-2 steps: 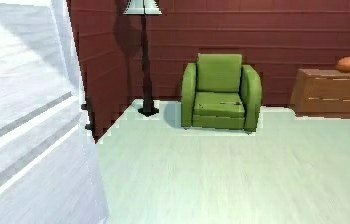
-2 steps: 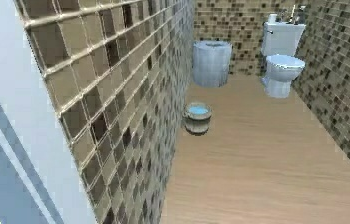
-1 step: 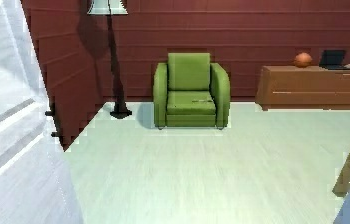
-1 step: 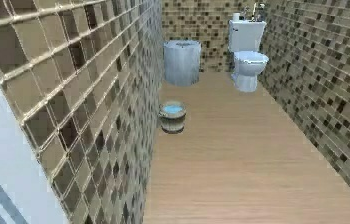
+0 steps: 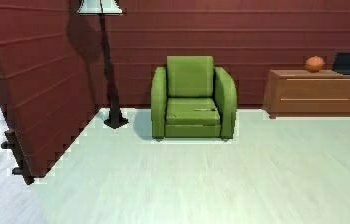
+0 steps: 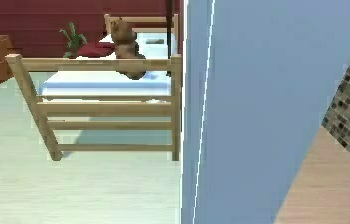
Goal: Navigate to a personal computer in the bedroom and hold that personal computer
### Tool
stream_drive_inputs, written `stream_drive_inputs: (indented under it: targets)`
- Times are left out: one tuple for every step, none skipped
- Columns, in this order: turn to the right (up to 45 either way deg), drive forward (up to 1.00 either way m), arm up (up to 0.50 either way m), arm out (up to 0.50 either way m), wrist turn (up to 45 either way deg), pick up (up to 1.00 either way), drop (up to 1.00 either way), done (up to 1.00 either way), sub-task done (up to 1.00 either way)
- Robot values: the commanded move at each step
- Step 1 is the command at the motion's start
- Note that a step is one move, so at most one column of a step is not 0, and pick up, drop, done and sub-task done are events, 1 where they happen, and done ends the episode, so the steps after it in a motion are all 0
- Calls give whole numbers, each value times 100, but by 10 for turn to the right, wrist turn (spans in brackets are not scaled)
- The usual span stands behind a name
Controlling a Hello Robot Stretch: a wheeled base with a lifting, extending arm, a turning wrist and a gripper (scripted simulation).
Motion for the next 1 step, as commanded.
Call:
stream_drive_inputs:
  targets:
    - [330,0,0,0,0,0,0,0,0]
